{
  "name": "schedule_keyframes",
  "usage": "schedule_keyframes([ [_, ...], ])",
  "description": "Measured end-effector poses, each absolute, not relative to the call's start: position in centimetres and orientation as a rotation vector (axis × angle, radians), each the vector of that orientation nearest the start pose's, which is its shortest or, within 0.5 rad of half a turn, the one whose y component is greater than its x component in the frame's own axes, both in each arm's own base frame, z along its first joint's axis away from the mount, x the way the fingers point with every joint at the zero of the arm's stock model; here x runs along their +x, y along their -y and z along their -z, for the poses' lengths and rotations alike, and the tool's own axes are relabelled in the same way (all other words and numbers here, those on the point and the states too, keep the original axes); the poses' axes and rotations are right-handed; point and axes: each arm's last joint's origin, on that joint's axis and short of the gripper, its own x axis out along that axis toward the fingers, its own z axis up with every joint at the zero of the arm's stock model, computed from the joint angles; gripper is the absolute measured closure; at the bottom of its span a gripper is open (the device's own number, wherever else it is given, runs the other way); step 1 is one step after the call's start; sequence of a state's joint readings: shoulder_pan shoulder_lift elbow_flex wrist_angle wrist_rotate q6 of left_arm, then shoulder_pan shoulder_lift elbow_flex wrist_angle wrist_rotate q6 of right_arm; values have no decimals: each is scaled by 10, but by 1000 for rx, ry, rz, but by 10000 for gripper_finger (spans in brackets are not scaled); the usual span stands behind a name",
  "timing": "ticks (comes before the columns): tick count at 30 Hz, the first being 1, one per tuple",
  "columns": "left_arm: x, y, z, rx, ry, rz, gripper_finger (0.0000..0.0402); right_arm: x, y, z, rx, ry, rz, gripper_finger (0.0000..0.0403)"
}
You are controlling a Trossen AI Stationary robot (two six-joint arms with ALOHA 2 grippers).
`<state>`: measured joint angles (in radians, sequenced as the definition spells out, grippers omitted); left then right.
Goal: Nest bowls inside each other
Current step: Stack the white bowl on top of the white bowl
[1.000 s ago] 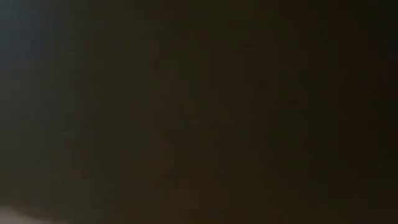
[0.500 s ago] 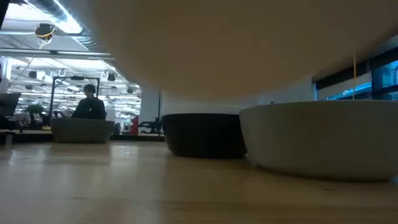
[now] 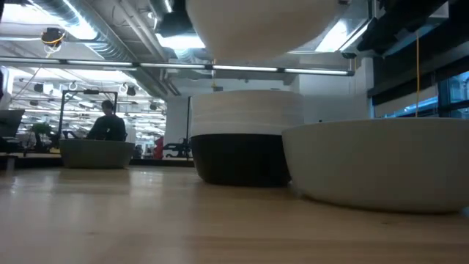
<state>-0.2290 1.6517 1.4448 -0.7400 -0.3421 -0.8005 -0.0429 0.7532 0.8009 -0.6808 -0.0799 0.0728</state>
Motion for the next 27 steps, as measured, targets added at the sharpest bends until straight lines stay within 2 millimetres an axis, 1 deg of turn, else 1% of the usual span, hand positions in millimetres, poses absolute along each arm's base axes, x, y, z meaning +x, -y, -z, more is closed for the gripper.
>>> schedule_keyframes([
  [3,347,41,-298,-467,-788,-517,401,148,4,-299,109,-625,-13,224],
  [6,351,16,-293,-459,-807,-567,401,148,4,-299,109,-626,-13,224],
  [10,350,-5,-286,-483,-878,-591,401,147,4,-299,109,-631,-13,224],
  [13,346,-11,-282,-491,-939,-601,401,147,4,-299,109,-632,-13,224],
  [19,350,-11,-277,-486,-951,-590,401,147,4,-298,101,-634,-8,224],
  [22,351,-11,-269,-472,-996,-597,401,147,4,-298,100,-635,-8,224],
  [27,357,-11,-258,-465,-1036,-580,400,147,4,-298,97,-634,-8,224],
])
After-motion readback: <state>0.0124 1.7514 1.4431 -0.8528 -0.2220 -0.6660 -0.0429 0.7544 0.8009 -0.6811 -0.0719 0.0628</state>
